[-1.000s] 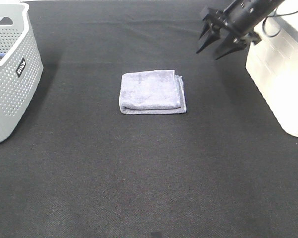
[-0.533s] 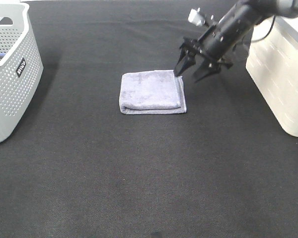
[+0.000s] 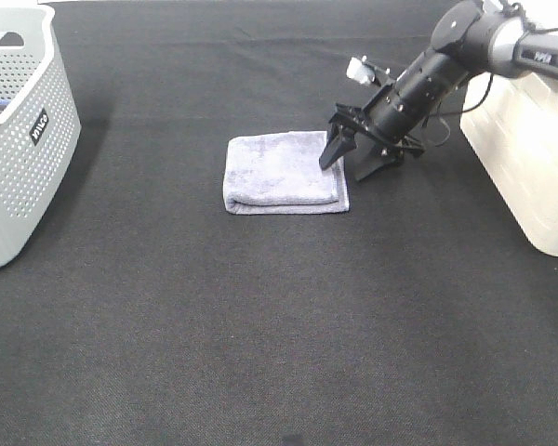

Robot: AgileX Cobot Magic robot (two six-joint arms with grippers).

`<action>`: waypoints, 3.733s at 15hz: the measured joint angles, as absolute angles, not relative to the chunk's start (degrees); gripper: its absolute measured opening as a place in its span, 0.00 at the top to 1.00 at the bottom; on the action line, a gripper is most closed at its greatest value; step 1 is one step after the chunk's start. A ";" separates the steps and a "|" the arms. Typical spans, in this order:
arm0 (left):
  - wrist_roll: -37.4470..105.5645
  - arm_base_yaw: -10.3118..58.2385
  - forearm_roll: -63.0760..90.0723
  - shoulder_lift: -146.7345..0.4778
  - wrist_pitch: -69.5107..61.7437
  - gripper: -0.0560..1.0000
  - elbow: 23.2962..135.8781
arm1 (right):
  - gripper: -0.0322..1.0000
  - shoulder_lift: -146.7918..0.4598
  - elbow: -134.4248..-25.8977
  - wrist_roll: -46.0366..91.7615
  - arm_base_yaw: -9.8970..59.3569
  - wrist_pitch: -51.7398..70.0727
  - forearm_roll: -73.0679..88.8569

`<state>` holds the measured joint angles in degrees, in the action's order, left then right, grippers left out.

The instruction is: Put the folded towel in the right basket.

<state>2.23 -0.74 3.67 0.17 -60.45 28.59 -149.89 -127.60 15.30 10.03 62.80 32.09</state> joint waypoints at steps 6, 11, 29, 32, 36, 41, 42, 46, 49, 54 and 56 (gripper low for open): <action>2.23 -0.74 3.67 0.17 -60.45 0.03 28.59 | 0.34 -151.38 -128.40 15.93 10.71 62.80 34.84; 2.23 -0.74 3.67 0.17 -60.45 0.03 28.59 | 0.90 -152.12 -128.29 15.47 13.01 61.31 34.26; 2.23 -0.74 3.67 0.17 -60.45 0.03 28.59 | 0.90 -114.02 -127.88 13.75 7.45 68.30 9.22; 2.23 -0.74 3.67 0.17 -60.45 0.03 28.59 | 0.90 -112.13 -127.88 12.15 -0.57 69.79 9.05; 2.23 -0.74 3.67 0.17 -60.45 0.03 28.59 | 0.90 -112.13 -127.88 9.45 -11.00 70.02 8.59; 2.23 -0.74 3.67 0.17 -60.45 0.03 28.59 | 0.90 -118.89 -127.88 9.91 -14.67 70.02 10.26; 2.23 -0.74 3.67 0.17 -60.45 0.03 28.59 | 0.90 -120.61 -127.88 9.97 -14.67 70.02 10.31; 2.23 -0.74 3.67 0.17 -60.45 0.03 28.59 | 0.57 -125.08 -127.88 9.85 -14.67 69.96 9.68; 2.23 -0.74 3.67 0.17 -60.45 0.03 28.59 | 0.26 -125.42 -127.88 9.45 -14.67 69.96 9.80; 2.23 -0.74 3.67 0.17 -60.45 0.03 28.59 | 0.21 -121.24 -127.88 8.37 -11.00 69.96 10.77; 2.23 -0.74 3.67 0.17 -60.45 0.03 28.59 | 0.21 -119.23 -127.88 7.79 -7.68 69.96 10.77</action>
<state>2.23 -0.74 3.67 0.17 -60.45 28.59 -119.23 -127.88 7.79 -7.68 69.96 10.77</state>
